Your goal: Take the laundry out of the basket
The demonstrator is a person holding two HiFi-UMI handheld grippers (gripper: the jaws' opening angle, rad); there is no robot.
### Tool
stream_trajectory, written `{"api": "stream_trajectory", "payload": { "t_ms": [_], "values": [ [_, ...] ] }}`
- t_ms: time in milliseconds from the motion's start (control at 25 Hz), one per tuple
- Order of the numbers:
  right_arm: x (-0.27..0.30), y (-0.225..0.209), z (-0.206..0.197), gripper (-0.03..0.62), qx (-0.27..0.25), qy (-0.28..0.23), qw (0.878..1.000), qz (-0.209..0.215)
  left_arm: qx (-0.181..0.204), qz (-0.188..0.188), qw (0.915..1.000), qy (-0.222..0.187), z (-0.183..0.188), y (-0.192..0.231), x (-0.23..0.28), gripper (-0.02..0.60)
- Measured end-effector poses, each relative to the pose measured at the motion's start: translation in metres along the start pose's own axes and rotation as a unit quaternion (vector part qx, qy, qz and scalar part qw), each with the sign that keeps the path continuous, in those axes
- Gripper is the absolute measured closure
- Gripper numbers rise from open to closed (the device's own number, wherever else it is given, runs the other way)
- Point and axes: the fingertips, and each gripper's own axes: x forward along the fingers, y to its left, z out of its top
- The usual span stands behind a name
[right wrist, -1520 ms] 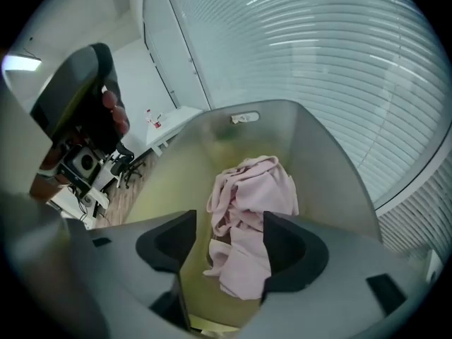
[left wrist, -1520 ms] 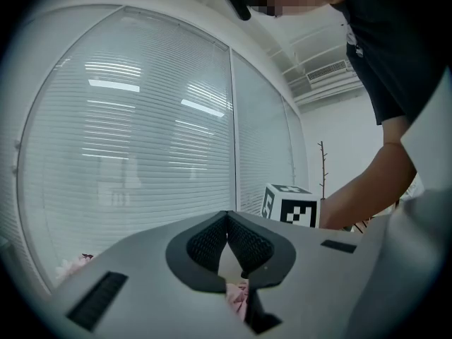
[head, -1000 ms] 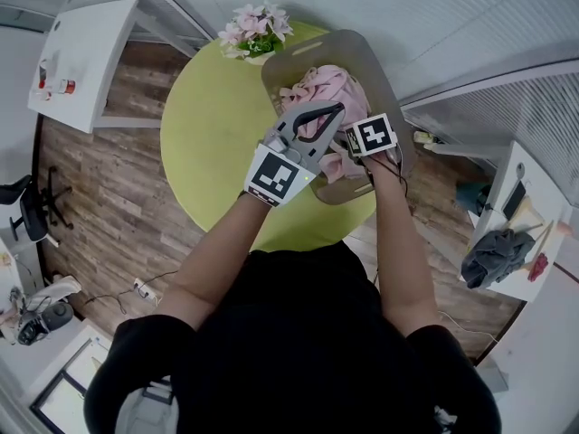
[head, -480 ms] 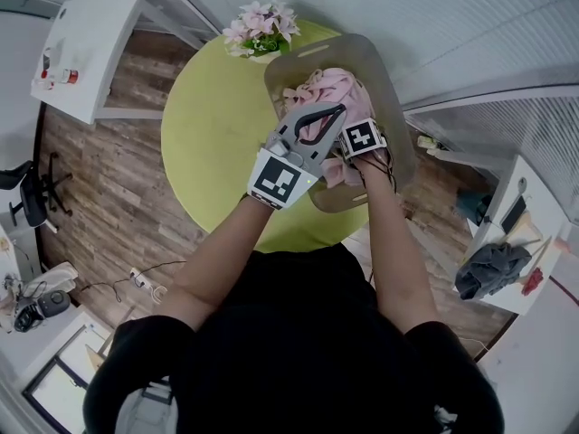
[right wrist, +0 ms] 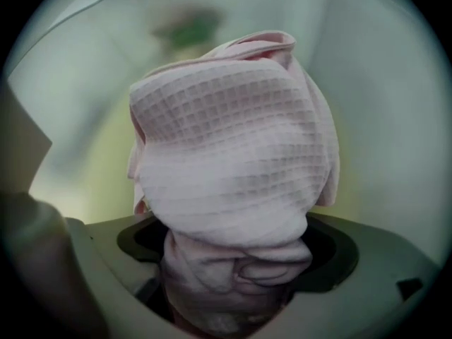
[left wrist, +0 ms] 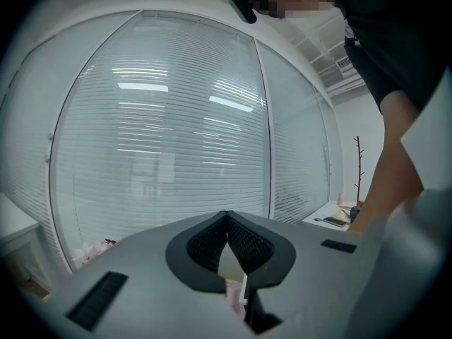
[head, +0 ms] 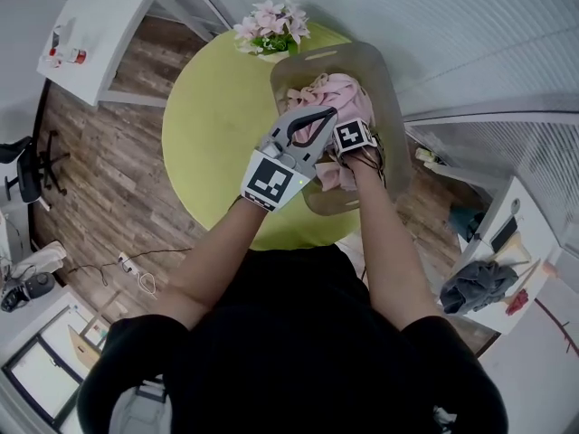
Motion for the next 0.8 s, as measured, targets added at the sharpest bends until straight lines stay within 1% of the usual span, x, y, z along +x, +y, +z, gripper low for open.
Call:
{"api": "stream_trajectory", "payload": {
  "t_ms": [160, 360, 520, 560, 680, 800],
  "values": [
    [0.016, -0.003, -0.003, 0.092, -0.020, 0.014, 1.000, -0.009, -0.002, 0.017, 0.9999, 0.000, 0.001, 0.004, -0.006, 0.572],
    [0.026, -0.005, -0.004, 0.092, -0.034, 0.025, 0.999, 0.000, 0.000, 0.037, 0.9993, -0.002, 0.007, 0.007, -0.017, 0.572],
    [0.022, -0.007, 0.000, 0.095, -0.037, 0.016, 0.999, -0.007, 0.000, 0.059, 0.9983, 0.001, 0.008, 0.015, -0.032, 0.571],
    [0.020, -0.006, 0.002, 0.101, -0.040, 0.012, 0.999, -0.003, -0.001, 0.066, 0.9978, 0.001, 0.008, 0.017, -0.037, 0.571],
    [0.008, -0.004, 0.008, 0.165, -0.051, -0.005, 0.999, 0.006, -0.003, 0.083, 0.9965, 0.001, 0.008, 0.022, -0.049, 0.571],
    [-0.008, 0.003, 0.017, 0.190, -0.067, -0.032, 0.997, 0.007, 0.000, 0.095, 0.9955, -0.001, 0.011, 0.025, -0.062, 0.571]
  ]
}}
